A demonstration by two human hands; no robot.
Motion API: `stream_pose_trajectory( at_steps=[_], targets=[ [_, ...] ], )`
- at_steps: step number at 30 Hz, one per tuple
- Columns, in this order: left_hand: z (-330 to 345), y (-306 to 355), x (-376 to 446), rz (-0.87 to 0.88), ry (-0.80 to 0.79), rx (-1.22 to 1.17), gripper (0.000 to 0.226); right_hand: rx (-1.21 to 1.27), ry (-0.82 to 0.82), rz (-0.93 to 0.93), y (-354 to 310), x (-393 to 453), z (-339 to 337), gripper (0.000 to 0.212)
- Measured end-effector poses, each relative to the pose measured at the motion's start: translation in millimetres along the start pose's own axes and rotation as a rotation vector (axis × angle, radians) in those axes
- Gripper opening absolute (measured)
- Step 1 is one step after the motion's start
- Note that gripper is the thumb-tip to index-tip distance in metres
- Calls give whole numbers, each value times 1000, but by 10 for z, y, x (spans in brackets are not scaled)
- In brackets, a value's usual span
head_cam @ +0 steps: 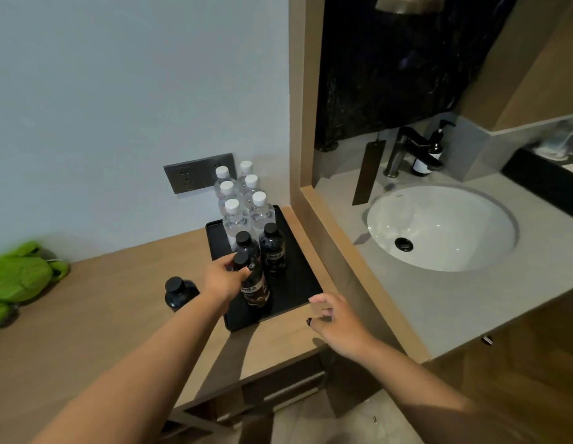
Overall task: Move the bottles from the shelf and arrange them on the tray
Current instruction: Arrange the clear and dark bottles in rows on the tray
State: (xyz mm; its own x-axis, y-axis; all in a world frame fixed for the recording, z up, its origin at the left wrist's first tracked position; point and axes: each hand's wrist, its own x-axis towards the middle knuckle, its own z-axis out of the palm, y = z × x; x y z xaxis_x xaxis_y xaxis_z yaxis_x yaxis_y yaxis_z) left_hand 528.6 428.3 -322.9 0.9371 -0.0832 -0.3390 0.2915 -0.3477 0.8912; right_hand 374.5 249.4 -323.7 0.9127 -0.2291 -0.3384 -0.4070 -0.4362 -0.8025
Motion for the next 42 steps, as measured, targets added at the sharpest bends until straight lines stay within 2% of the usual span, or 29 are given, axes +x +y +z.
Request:
stream_pose_trajectory(
  at_steps=[10,20,27,33,35,39,42],
  targets=[
    [110,-26,159,59,-25,92,37,6,51,17,72,17,7,30],
    [71,4,161,173,-94,312,35,8,16,10,6,93,106,31],
    [21,40,147,219,-131,462,49,-9,-23,15,-33,129,155,30],
    [-235,153,58,250,-112,493,76,-11,-47,-10,-97,197,181,28],
    [-404,226,26,279,-77,474,74,-21,-52,-24,-152,224,227,28],
    [-788,293,-63,318,25,379,55,-17,-55,-104,-376,281,390,27],
    [-1060,247,-126,295,116,320,44,-29,-52,-235,-641,327,559,26]
  ],
)
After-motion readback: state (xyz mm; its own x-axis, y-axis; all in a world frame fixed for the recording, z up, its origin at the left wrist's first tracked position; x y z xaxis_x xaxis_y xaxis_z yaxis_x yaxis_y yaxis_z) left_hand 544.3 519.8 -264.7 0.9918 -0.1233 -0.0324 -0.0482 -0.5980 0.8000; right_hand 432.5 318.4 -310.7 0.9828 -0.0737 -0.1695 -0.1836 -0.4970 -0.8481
